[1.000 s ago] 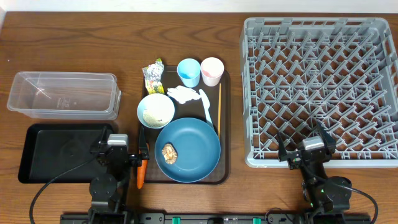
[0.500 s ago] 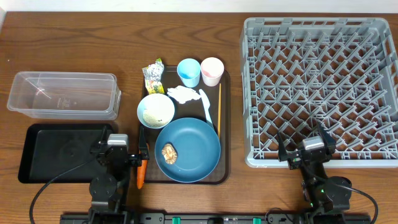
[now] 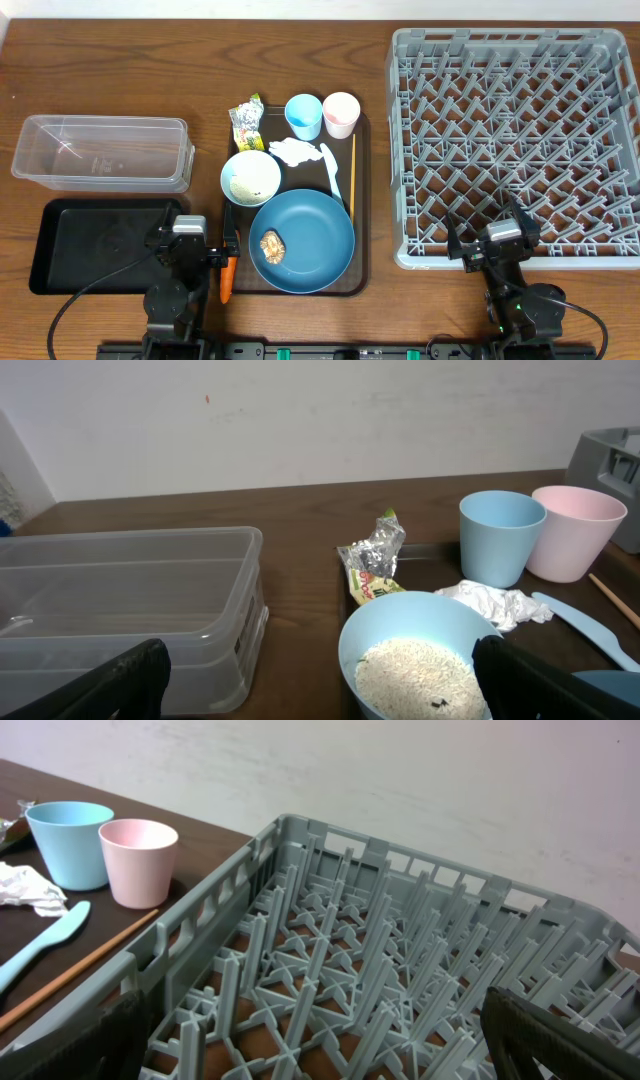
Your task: Sort waste into correct bins and load items into the dishwasher rack
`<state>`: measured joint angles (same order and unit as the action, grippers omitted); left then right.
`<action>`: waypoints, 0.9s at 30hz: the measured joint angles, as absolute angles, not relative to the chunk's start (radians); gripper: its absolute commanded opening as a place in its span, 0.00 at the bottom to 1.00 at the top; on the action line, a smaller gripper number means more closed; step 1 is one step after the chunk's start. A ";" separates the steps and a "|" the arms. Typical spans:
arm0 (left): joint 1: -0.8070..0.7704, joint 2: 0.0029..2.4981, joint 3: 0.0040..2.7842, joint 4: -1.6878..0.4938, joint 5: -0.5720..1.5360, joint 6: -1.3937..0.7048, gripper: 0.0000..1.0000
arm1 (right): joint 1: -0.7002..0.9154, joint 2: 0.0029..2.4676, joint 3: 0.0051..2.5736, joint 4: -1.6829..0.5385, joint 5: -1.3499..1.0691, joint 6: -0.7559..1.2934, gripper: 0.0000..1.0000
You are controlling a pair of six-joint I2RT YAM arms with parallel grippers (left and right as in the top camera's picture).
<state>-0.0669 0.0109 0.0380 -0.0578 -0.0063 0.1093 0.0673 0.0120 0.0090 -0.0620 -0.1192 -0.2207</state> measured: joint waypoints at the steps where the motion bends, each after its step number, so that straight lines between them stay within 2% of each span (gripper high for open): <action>1: -0.067 0.011 0.038 -0.058 -0.006 0.109 0.98 | 0.067 0.012 0.009 -0.062 -0.119 -0.221 0.99; 13: -0.067 0.011 0.033 -0.049 0.006 0.109 0.98 | 0.067 0.012 0.009 -0.060 -0.119 -0.221 0.99; 16: -0.067 0.012 0.033 -0.049 0.010 0.105 0.98 | 0.067 0.012 0.007 0.004 -0.126 -0.220 0.99; 27: -0.067 0.017 0.031 -0.039 0.017 -0.033 0.98 | 0.067 0.011 0.007 0.038 -0.202 -0.160 0.99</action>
<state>-0.0669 0.0170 0.0307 -0.0395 0.0170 -0.0330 0.0673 0.0113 0.0071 0.0376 -0.2020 -0.1600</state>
